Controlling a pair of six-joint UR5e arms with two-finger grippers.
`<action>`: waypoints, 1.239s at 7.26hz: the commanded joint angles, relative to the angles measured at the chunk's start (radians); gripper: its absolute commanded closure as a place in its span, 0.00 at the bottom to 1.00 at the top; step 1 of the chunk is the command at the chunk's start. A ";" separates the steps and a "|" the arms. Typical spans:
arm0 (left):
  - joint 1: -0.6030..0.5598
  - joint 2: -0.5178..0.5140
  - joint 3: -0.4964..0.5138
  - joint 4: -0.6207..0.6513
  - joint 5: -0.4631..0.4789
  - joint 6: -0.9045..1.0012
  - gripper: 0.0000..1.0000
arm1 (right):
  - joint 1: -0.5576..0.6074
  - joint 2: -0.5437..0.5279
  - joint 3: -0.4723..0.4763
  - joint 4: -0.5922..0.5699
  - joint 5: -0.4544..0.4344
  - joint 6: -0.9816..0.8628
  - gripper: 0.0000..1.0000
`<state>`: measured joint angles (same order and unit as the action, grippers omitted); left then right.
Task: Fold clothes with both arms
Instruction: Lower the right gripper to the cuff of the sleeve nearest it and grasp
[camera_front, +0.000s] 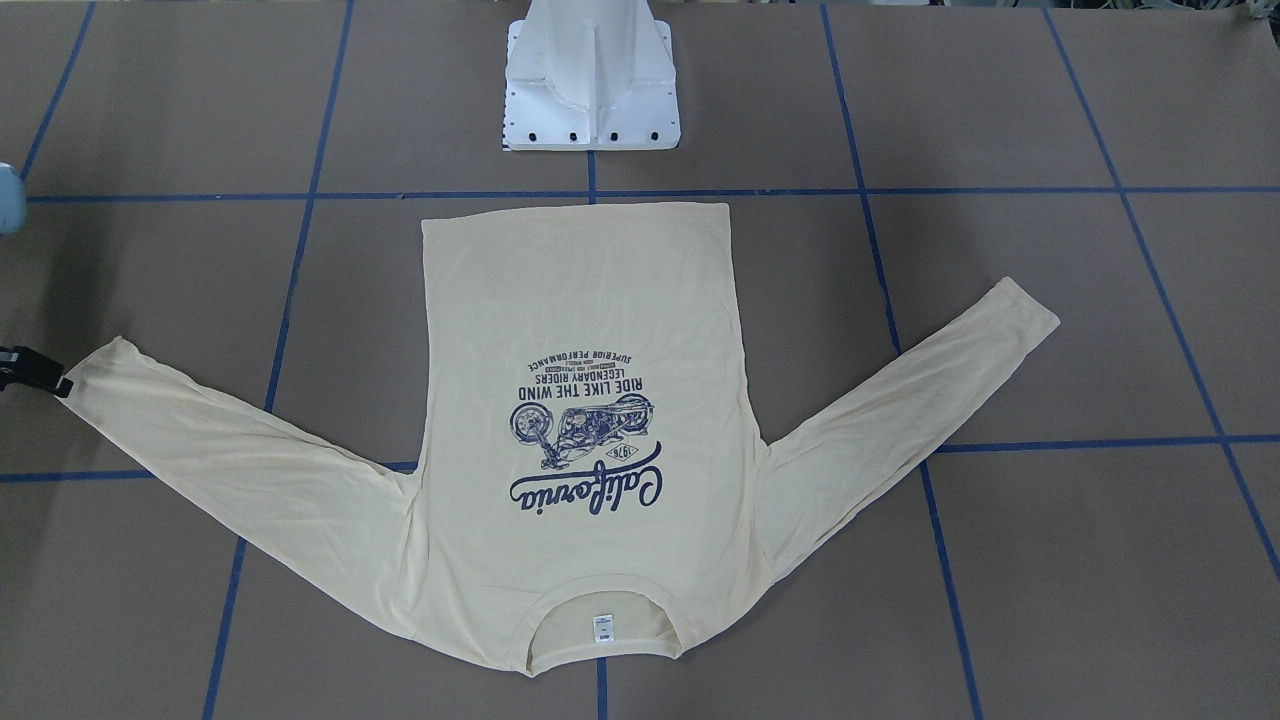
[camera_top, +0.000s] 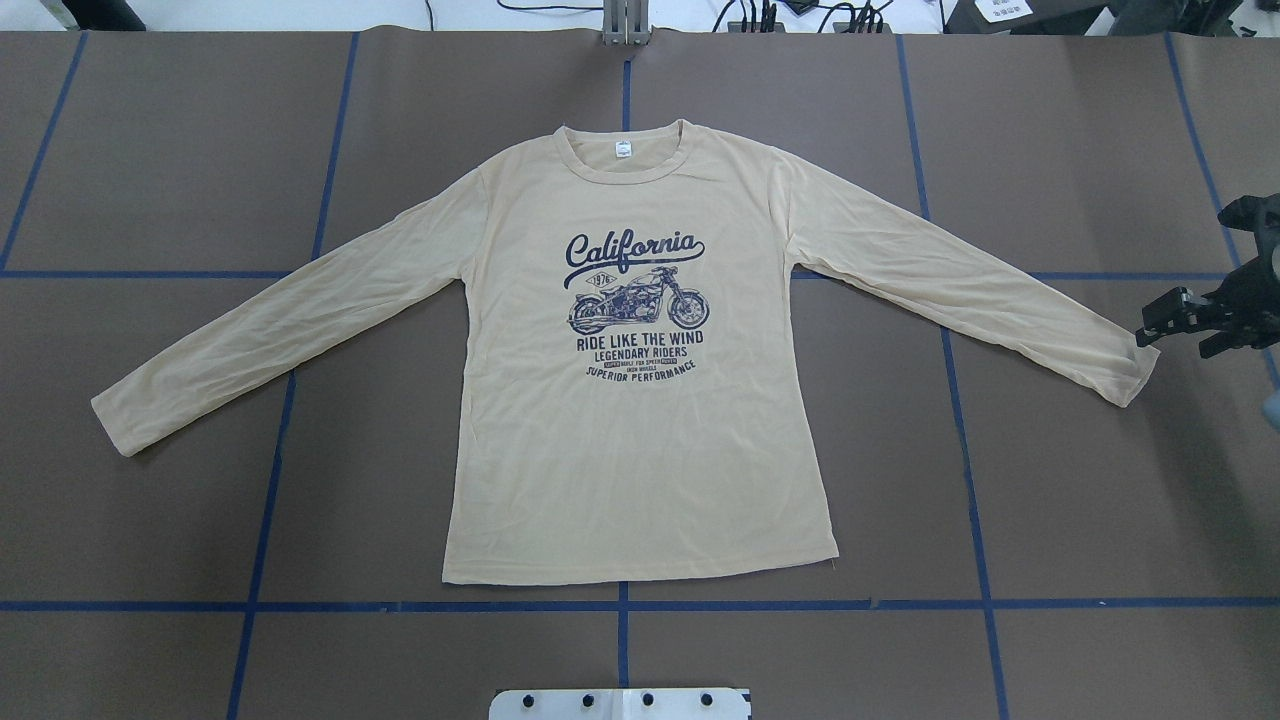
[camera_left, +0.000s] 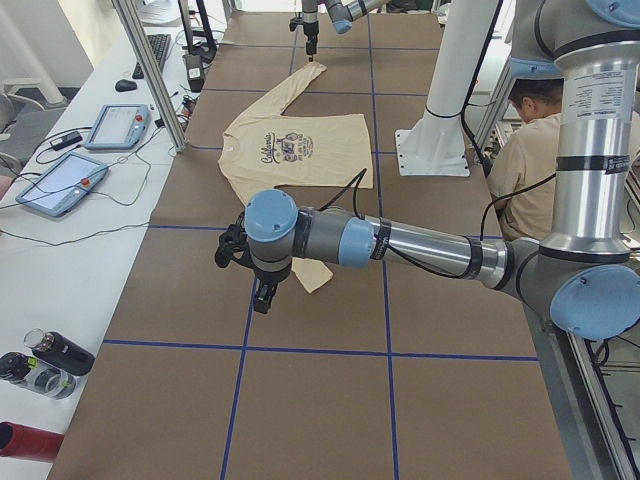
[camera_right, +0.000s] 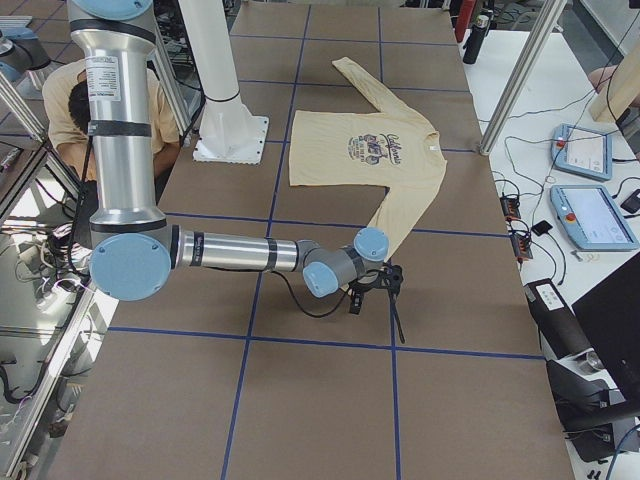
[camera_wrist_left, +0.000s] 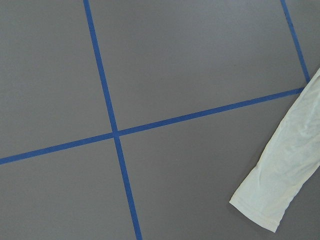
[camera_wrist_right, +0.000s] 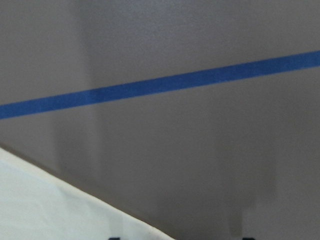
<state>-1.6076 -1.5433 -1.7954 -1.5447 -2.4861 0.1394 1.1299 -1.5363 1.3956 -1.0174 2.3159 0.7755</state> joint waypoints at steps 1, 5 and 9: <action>0.000 0.000 -0.001 0.000 -0.001 0.000 0.00 | -0.001 0.013 -0.004 0.000 0.002 0.031 0.09; 0.000 0.000 -0.001 0.000 -0.001 0.000 0.00 | -0.004 0.016 -0.012 0.000 0.010 0.103 0.16; -0.002 0.009 -0.002 0.000 -0.001 0.003 0.00 | -0.013 0.015 -0.013 0.000 0.036 0.122 0.16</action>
<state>-1.6088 -1.5398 -1.7978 -1.5447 -2.4866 0.1419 1.1215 -1.5211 1.3838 -1.0165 2.3501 0.8956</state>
